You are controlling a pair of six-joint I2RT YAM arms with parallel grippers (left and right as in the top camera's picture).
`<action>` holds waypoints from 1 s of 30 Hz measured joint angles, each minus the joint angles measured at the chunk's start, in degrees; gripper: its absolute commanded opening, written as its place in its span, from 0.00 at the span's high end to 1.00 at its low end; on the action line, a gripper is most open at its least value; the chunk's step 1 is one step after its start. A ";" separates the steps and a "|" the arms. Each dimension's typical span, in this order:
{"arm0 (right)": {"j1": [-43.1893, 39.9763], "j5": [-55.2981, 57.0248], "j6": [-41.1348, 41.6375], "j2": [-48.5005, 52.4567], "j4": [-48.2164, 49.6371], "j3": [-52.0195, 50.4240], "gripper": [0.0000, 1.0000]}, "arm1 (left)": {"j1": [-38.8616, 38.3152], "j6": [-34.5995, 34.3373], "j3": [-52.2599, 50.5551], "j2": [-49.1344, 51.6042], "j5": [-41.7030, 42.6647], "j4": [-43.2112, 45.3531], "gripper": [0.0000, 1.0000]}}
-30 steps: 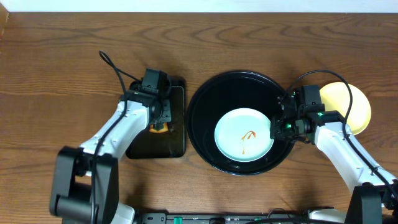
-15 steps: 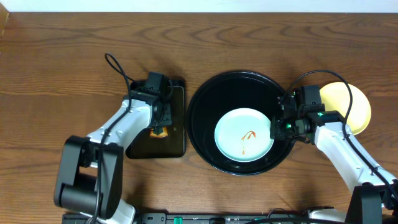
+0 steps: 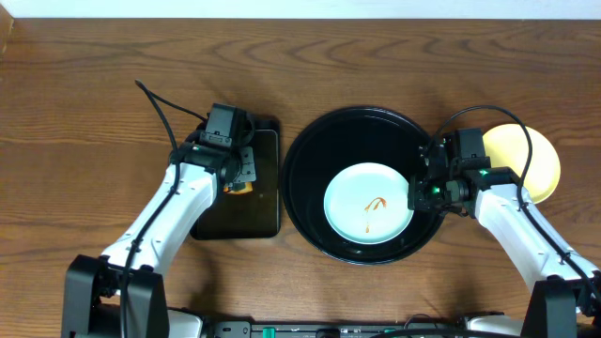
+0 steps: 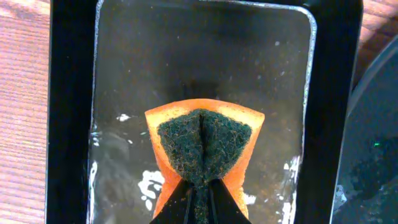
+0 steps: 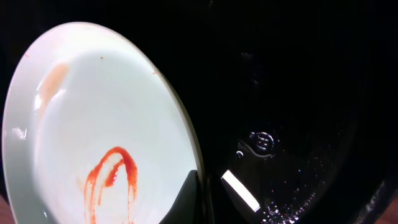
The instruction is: Clean dirty plates on tray and stack at the side
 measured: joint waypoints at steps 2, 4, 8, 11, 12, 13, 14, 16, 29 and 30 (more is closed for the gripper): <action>0.00 0.00 0.00 0.00 0.00 0.00 0.99 | 0.00 0.00 0.00 -0.46 0.00 -0.07 0.93; 0.00 0.00 0.00 0.00 -0.02 0.00 0.99 | 0.00 0.00 0.00 -1.25 0.00 -0.04 0.93; 0.00 0.00 0.02 0.00 -0.13 0.00 0.99 | 0.00 0.00 0.00 -3.19 0.00 0.35 0.93; 0.00 0.00 0.00 0.00 -0.15 0.00 0.99 | 0.00 0.02 0.00 -4.90 0.00 0.70 0.93; 0.00 0.00 0.00 0.00 -0.15 0.00 0.99 | 0.00 0.00 0.00 -5.42 0.00 0.76 0.92; 0.00 0.00 0.00 0.00 -0.15 0.00 0.99 | 0.00 0.00 0.00 -5.90 0.00 0.79 0.92; 0.00 0.00 0.02 0.00 -0.15 0.00 0.99 | 0.00 0.00 0.00 -6.32 0.00 0.79 0.93; 0.00 0.00 0.02 0.00 -0.15 0.00 0.99 | 0.00 0.00 0.00 -7.02 0.00 0.81 0.92; 0.00 0.02 0.02 0.00 -0.15 0.00 0.99 | 0.00 0.02 0.00 -8.35 0.00 0.81 0.93; 0.00 0.02 0.00 0.00 -0.15 0.00 0.99 | 0.00 0.00 0.00 -8.35 0.00 0.83 0.92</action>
